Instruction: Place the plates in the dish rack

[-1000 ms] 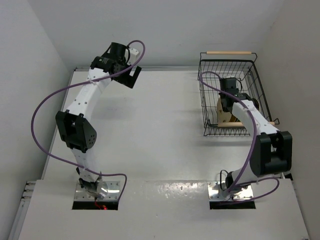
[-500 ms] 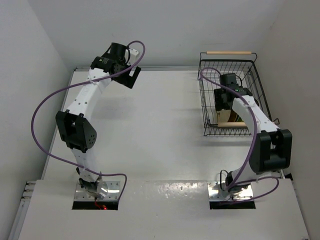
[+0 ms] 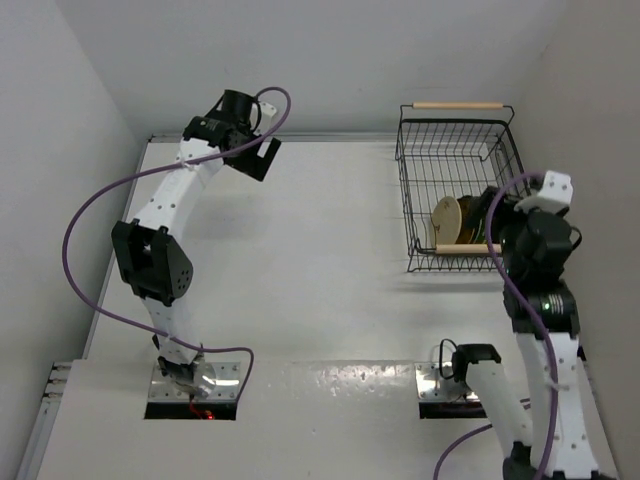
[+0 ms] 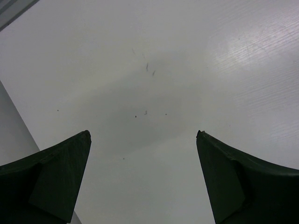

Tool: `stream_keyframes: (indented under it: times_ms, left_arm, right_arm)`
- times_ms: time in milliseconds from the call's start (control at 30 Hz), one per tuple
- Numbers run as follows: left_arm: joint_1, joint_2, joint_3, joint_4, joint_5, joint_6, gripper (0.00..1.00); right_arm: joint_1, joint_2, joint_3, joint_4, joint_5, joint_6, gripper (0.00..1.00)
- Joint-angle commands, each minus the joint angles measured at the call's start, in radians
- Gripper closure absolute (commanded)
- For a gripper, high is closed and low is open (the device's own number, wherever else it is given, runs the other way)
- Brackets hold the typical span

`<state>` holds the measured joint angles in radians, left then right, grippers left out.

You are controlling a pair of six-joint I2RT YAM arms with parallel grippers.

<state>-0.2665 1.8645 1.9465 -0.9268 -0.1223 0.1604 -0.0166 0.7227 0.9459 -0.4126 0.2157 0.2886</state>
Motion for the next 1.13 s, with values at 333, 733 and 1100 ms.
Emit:
stream_keyframes:
  times_ms: [333, 733, 1100]
  left_arm:
    - [-0.042, -0.154, -0.245, 0.054, -0.052, -0.004, 0.00]
    - [-0.094, -0.320, -0.449, 0.094, -0.092, -0.004, 0.00]
    - [-0.053, -0.442, -0.595, 0.114, -0.092, -0.004, 0.00]
  right_arm:
    - [-0.008, -0.425, -0.335, -0.408, 0.057, 0.496, 0.00]
    - [-0.009, -0.421, -0.313, -0.534, 0.022, 0.598, 0.00]
    - [-0.009, -0.433, -0.335, -0.532, -0.007, 0.564, 0.00]
